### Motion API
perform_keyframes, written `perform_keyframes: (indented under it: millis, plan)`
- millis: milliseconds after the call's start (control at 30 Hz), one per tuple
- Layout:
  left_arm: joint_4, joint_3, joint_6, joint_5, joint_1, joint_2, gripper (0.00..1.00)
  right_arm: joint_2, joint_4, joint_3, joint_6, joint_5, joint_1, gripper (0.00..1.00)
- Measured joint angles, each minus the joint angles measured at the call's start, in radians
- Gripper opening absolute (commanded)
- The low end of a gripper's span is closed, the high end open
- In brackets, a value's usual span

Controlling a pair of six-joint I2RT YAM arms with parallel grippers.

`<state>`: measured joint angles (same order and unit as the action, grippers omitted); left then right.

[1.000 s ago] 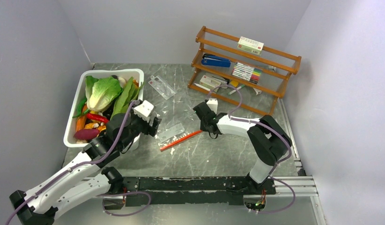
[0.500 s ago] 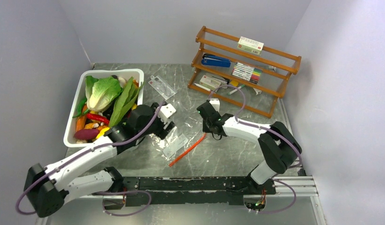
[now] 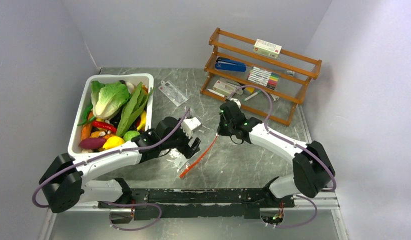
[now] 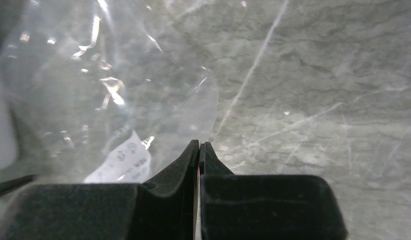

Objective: Place the food in the zip-top bag and seal the zipper
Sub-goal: Pick up the zipper food storage bag at the center of the board, then open the zipper of the food storage bag.

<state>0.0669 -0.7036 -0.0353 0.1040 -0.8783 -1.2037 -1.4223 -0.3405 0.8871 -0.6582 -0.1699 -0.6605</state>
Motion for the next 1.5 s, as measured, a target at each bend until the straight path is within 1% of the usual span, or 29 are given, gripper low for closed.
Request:
perform_keyframes:
  millis: [233, 433, 533, 667, 867, 1000, 1167, 1300, 1400, 1500]
  plan:
    - [-0.126, 0.071, 0.001, 0.005, -0.042, -0.048, 0.77, 0.066, 0.100, -0.049, -0.067, 0.176, 0.079, 0.00]
    - [-0.144, 0.072, 0.002, -0.005, -0.068, -0.135, 0.82, 0.066, 0.153, -0.100, -0.119, 0.254, 0.092, 0.00]
    - [-0.137, 0.072, 0.002, -0.017, -0.077, -0.166, 0.84, 0.066, 0.163, -0.104, -0.129, 0.267, 0.093, 0.00]
    - [-0.122, 0.071, 0.010, -0.045, -0.093, -0.185, 0.82, 0.066, 0.175, -0.104, -0.132, 0.275, 0.096, 0.00]
    - [-0.087, 0.071, 0.025, -0.083, -0.103, -0.187, 0.76, 0.066, 0.183, -0.108, -0.138, 0.279, 0.100, 0.00]
    - [-0.069, 0.071, 0.028, -0.100, -0.106, -0.170, 0.68, 0.066, 0.186, -0.116, -0.139, 0.279, 0.101, 0.00]
    - [-0.048, 0.068, 0.028, -0.119, -0.107, -0.143, 0.73, 0.062, 0.187, -0.116, -0.139, 0.279, 0.103, 0.00]
    - [-0.044, 0.067, 0.033, -0.124, -0.107, -0.143, 0.74, 0.062, 0.190, -0.116, -0.142, 0.279, 0.103, 0.00]
    - [-0.044, 0.063, 0.043, -0.126, -0.107, -0.146, 0.74, 0.062, 0.196, -0.116, -0.143, 0.281, 0.103, 0.00]
    - [-0.044, 0.055, 0.051, -0.126, -0.107, -0.156, 0.71, 0.058, 0.202, -0.116, -0.143, 0.288, 0.103, 0.00]
